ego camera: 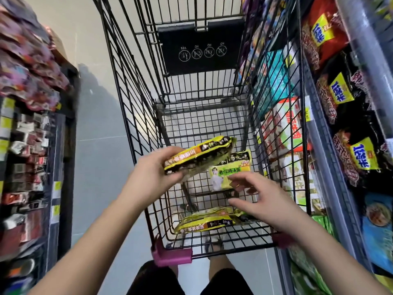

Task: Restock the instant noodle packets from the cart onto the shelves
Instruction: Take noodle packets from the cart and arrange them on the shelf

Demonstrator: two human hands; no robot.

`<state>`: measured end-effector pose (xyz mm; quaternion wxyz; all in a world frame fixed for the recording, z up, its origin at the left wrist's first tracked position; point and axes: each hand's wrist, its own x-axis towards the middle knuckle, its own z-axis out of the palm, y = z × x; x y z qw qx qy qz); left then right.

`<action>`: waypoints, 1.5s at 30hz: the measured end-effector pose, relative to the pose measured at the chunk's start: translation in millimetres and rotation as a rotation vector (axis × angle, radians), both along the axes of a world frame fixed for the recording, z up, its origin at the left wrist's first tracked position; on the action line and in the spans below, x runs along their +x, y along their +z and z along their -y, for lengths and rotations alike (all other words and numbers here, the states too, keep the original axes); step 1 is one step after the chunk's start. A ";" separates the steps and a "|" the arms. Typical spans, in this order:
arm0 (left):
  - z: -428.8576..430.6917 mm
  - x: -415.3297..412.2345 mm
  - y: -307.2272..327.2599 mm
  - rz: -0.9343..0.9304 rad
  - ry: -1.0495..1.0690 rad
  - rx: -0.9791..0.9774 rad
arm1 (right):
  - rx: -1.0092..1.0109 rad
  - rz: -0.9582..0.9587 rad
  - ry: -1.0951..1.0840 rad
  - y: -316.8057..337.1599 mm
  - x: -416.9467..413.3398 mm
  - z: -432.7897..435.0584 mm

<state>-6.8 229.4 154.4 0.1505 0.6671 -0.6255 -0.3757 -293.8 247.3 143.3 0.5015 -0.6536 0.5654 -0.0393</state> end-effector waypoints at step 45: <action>15.8 88.6 23.4 -0.794 0.495 0.072 | 0.060 -0.556 0.448 -82.6 89.9 6.6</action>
